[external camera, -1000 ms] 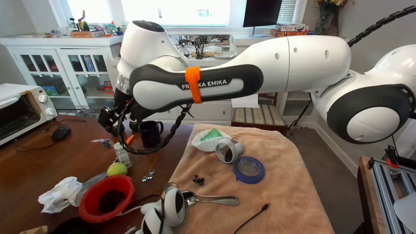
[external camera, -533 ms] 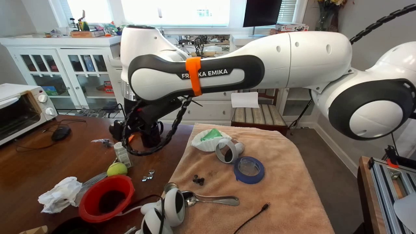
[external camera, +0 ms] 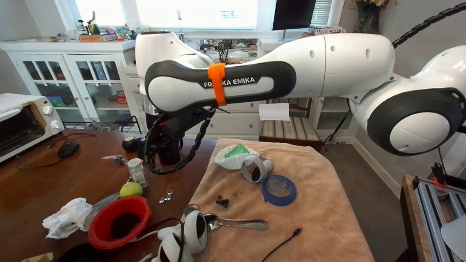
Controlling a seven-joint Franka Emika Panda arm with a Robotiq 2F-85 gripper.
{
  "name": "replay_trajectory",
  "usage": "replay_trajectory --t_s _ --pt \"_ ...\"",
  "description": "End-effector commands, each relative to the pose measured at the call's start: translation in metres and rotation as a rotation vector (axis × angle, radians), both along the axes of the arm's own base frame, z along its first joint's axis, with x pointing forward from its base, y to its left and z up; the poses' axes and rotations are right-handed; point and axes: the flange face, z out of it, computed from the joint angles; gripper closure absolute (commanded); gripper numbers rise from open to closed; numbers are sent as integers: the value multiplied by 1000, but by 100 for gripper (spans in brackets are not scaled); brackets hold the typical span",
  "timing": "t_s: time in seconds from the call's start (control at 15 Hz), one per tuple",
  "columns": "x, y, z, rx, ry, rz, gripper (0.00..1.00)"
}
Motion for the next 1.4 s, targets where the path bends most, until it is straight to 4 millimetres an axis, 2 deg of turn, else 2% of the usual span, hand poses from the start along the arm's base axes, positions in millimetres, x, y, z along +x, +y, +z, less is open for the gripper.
replay_trajectory --t_s 0.0,0.6,1.0,1.33 --pt "-1 -2 -17 -16 27 32 0" --pt "-1 -15 -80 -86 63 222 0" --pt "-2 -16 -78 -80 80 220 0" --pt "0 -22 -93 -89 72 285 0"
